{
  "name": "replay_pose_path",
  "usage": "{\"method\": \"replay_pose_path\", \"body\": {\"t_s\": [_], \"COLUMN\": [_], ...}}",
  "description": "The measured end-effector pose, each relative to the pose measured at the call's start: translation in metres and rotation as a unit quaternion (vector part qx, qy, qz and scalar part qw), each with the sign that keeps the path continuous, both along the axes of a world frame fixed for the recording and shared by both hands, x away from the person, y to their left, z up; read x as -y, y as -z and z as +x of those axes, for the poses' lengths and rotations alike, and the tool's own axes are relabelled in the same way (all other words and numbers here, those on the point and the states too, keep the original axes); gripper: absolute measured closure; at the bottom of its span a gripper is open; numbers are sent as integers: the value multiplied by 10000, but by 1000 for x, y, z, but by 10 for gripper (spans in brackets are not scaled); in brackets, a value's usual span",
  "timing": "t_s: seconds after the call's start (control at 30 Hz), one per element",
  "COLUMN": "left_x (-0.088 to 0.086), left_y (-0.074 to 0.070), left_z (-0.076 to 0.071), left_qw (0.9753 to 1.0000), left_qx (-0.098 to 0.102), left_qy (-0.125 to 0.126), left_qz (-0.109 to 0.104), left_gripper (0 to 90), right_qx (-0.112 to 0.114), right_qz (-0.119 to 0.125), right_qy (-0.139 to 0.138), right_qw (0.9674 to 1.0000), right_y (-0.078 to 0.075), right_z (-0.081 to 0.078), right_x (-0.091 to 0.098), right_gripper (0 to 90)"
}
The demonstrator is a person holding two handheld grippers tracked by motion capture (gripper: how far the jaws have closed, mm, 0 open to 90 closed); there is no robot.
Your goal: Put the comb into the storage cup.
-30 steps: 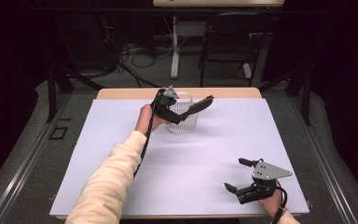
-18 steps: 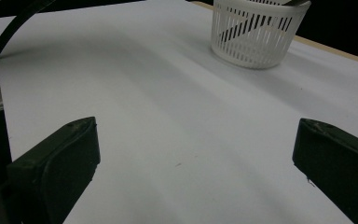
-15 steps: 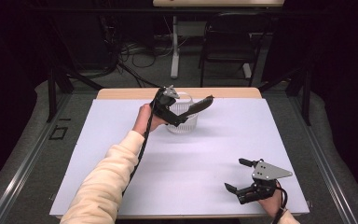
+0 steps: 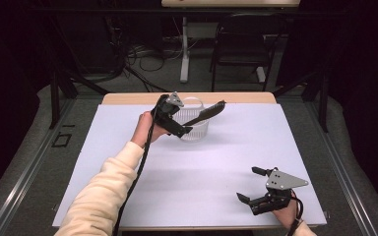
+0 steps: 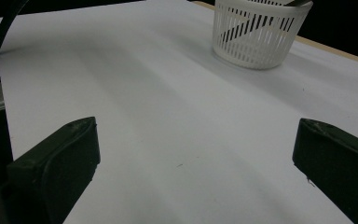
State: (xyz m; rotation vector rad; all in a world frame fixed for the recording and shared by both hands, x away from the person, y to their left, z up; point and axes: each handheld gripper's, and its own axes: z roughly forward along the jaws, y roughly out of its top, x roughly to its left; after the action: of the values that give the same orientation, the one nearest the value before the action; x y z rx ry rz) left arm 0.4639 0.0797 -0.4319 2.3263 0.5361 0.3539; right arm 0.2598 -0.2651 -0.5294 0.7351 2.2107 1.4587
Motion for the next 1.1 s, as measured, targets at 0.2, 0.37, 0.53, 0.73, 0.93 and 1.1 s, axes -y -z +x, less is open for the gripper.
{"method": "replay_pose_path", "body": {"t_s": [0.2, 0.37, 0.53, 0.73, 0.93, 1.1], "left_x": [-12, -23, -33, -45, -53, -60], "left_y": [1, 2, 0, 2, 6, 10], "left_z": [-10, -18, -27, -39, -48, -54], "left_qw": [9999, 9996, 9994, 9988, 9985, 9982], "left_qx": [-73, -94, -68, -141, -188, -236], "left_qy": [-81, -220, -292, -362, -394, -443], "left_qz": [84, 119, 174, 289, 342, 339], "left_gripper": [5, 4, 4, 4, 4, 4], "right_qx": [-4, 0, -9, -2, -13, -20], "right_qz": [-20, -16, -13, -7, -24, -23], "right_qy": [15, 26, 22, 9, 22, 28], "right_qw": [10000, 10000, 10000, 10000, 10000, 10000], "right_y": [0, 0, 0, 0, 0, 0], "right_z": [0, -1, -1, -1, -1, -1], "right_x": [1, 1, 0, 0, 0, 0], "right_gripper": [3, 3, 3, 3, 3, 3]}}
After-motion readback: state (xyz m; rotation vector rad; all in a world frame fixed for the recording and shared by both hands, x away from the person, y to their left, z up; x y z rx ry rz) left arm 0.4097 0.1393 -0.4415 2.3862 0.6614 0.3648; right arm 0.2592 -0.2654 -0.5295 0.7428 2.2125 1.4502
